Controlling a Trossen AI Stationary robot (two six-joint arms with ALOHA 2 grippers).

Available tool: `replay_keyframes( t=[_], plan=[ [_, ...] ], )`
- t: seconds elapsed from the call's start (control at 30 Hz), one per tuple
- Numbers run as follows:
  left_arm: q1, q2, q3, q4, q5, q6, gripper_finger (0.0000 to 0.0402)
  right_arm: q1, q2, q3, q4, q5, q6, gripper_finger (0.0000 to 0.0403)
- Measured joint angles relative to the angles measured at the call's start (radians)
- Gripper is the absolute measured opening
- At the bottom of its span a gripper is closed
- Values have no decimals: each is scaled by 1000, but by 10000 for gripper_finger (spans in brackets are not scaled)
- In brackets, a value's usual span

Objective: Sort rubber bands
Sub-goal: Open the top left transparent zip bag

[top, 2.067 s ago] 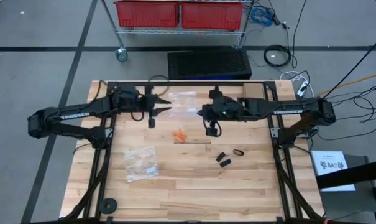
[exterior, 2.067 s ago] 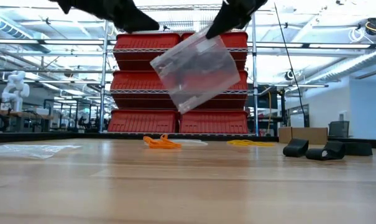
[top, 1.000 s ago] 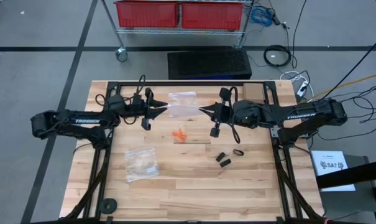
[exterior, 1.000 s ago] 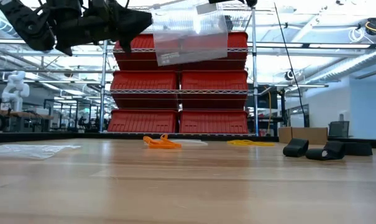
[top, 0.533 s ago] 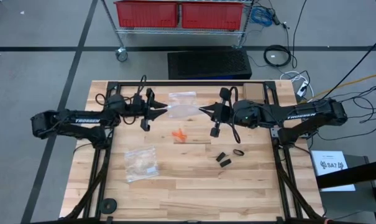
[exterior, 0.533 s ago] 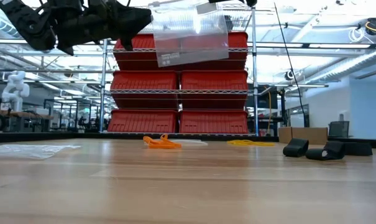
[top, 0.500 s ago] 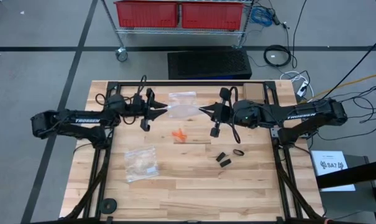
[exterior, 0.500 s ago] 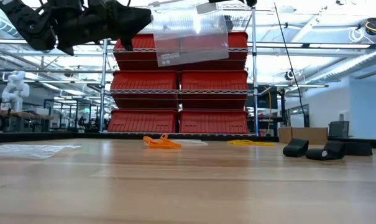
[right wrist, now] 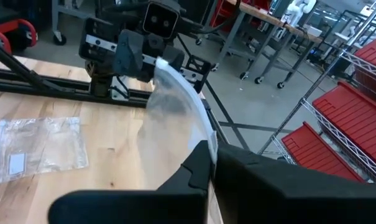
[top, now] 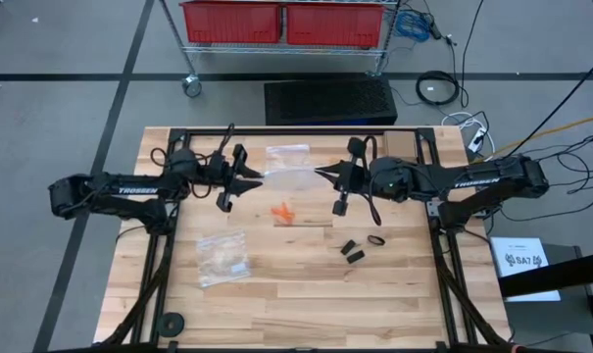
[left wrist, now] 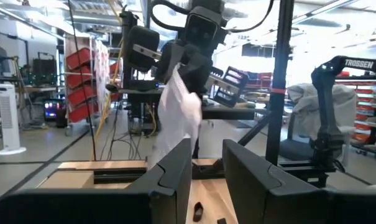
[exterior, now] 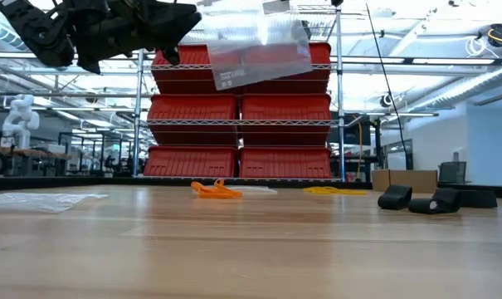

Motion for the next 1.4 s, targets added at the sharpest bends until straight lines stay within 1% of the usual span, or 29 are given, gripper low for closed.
replay_keyframes(
  t=[0.1, 0.2, 0.27, 0.47, 0.7, 0.77, 0.83, 0.97, 1.07, 1.2, 1.4],
  plan=[
    [0, 0, 0, -1, -13, 0, 98, 0, 0, 0, 1, -1, 0, 0],
    [0, 0, 0, -3, -84, 0, 98, 0, 0, 0, 3, -2, 0, 0],
    [0, 0, 0, 0, -102, -1, 98, 0, 0, 0, 2, -2, 0, 0],
    [-28, 0, 24, -10, -109, 4, 98, 0, 0, 0, 3, -3, 5, 0],
    [-52, 0, 62, -86, -111, 67, 96, 0, 0, 0, 4, -3, 8, 0],
    [-54, 0, 67, -109, -123, 83, 88, 0, 0, 0, 4, -3, 8, 0],
    [-54, 0, 67, -113, -148, 91, 70, 0, 0, 0, 4, -3, 9, 0],
    [-53, 0, 67, -113, -161, 113, 14, 0, 0, 0, 2, -3, 27, 0],
    [-50, 0, 67, -115, -162, 112, 8, 0, 0, 0, -5, -3, 55, 1],
    [-51, -1, 67, -166, -154, 117, 4, 0, -1, 0, -67, -3, 91, 22],
    [-52, -1, 68, -359, -160, 185, 3, -2, -8, 0, -140, -3, 143, 84]
  ],
)
